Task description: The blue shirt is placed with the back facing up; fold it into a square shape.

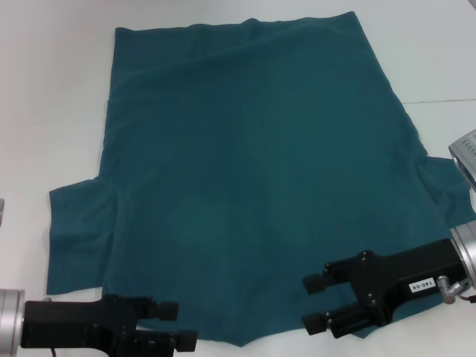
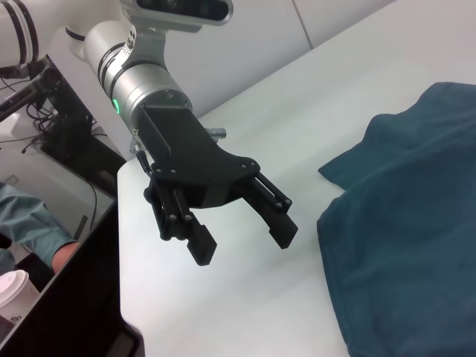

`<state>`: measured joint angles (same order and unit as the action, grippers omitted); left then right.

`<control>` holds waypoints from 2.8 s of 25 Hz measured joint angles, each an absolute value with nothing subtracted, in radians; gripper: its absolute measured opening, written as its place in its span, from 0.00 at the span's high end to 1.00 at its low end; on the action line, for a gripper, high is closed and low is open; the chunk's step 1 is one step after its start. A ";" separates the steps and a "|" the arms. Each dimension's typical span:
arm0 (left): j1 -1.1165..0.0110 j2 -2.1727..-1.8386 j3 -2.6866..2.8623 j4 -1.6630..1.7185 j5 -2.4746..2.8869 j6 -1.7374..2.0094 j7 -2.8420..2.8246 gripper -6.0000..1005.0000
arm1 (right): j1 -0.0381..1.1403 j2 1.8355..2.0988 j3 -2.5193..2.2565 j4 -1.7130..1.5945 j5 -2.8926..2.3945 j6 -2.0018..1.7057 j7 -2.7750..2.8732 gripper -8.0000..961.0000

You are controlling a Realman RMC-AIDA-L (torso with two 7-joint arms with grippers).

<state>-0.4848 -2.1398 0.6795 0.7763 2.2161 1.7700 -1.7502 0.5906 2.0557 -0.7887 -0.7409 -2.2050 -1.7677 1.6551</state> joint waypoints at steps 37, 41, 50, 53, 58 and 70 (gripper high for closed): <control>-0.530 -2.080 0.457 0.726 2.166 1.445 -2.322 0.16 | 0.708 1.914 -0.597 -0.698 -2.199 -1.464 2.346 0.15; -0.530 -2.071 0.364 0.701 2.163 1.417 -2.336 0.16 | 0.750 1.857 -0.599 -0.620 -2.202 -1.433 2.389 0.15; -0.506 -2.061 0.337 0.666 2.173 1.270 -2.361 0.16 | 0.769 1.839 -0.616 -0.593 -2.231 -1.402 2.410 0.15; -0.505 -2.062 0.342 0.641 2.175 1.228 -2.356 0.16 | 0.772 1.841 -0.622 -0.586 -2.233 -1.394 2.411 0.15; -0.503 -2.066 0.342 0.628 2.175 1.196 -2.347 0.16 | 0.773 1.841 -0.623 -0.585 -2.234 -1.389 2.411 0.15; -0.502 -2.066 0.353 0.589 2.177 1.159 -2.291 0.16 | 0.762 1.838 -0.618 -0.584 -2.234 -1.382 2.406 0.15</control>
